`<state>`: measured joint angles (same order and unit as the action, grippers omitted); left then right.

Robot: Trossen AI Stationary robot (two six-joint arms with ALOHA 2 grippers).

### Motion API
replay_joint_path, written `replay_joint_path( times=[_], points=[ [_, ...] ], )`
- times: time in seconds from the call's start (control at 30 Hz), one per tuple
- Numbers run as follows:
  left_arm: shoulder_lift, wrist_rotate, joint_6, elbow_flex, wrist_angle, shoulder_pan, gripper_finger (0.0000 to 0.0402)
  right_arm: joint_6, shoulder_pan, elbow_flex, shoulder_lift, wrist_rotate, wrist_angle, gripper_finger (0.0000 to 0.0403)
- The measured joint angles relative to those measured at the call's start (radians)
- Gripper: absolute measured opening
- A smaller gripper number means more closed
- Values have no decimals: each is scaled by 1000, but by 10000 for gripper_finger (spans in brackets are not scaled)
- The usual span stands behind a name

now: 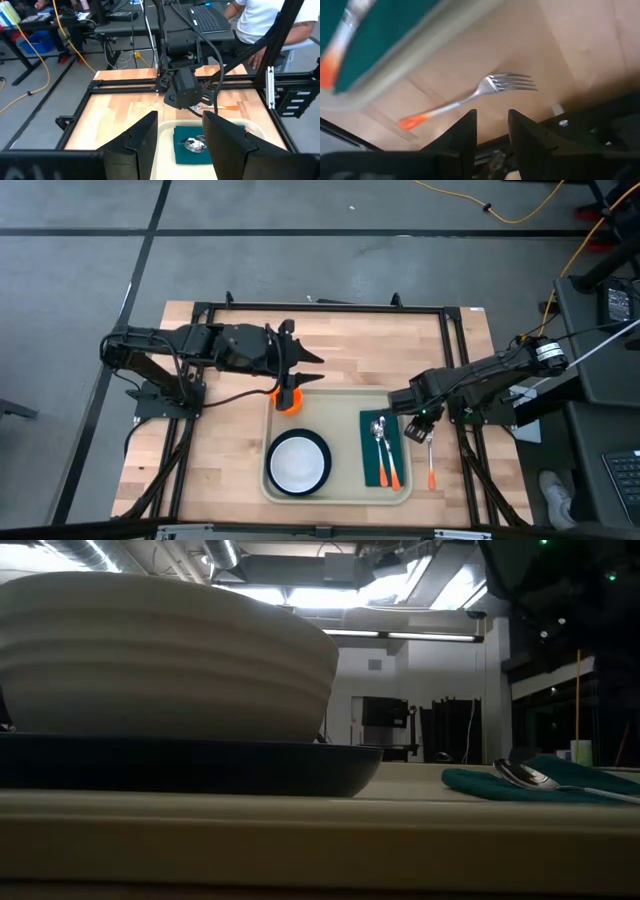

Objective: Set up tray
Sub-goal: Put the orange fork on the green napkin to the left of the orange spoon

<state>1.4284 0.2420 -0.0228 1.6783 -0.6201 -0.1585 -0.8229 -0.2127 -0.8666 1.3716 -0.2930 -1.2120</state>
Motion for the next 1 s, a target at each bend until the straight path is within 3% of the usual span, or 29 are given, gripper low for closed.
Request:
replay_joint_path(
  times=[0.2,0.4,0.77,1.0],
  points=[
    [0,-17,3,0,-1,0,150,89,0,48,0,-92,21,116],
    [0,-31,10,0,-1,0,150,202,0,56,0,-93,38,116],
    [1,-27,8,0,10,0,148,260,0,56,0,-93,43,116],
    [1,-23,1,0,10,0,149,192,0,56,1,-96,42,186]
  ],
)
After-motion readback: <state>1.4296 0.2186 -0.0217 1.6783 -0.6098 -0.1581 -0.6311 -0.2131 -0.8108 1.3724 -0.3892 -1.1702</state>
